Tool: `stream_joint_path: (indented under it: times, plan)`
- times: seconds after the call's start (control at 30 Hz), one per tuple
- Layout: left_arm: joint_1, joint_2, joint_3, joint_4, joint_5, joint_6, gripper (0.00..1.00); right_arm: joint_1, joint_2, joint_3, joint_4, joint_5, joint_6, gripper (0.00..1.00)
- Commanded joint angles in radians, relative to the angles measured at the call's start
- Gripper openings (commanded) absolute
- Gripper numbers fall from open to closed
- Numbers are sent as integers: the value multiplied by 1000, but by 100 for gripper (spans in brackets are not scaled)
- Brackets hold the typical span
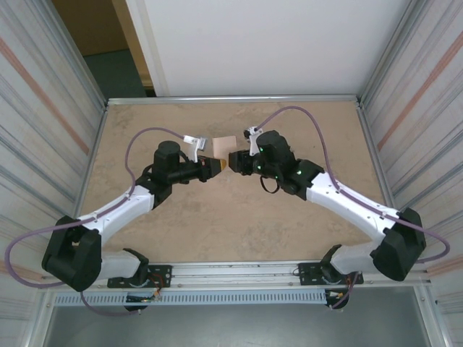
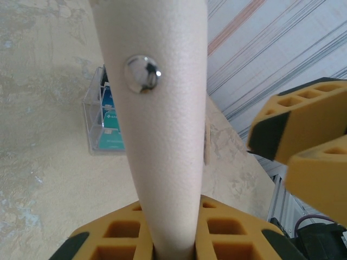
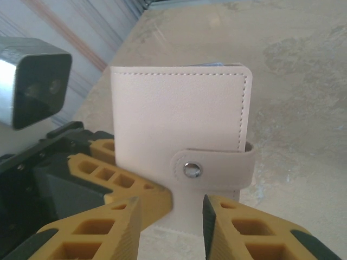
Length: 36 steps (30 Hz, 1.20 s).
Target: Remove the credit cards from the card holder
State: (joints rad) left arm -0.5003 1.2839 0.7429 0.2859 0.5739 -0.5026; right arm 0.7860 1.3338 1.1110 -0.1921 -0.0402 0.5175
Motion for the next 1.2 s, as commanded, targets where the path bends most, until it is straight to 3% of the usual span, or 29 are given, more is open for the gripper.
stream_joint_path:
  times: [0.0, 0.7, 1.17]
  plan:
    - [-9, -1, 1, 43, -5, -13, 0, 7, 34, 52, -44, 42, -27, 33]
    - [-9, 13, 13, 59, 43, -13, 0, 8, 149, 135, -93, 63, -68, 43]
    - [-10, 10, 12, 55, 38, -13, 0, 2, 137, 125, -109, 100, -61, 27]
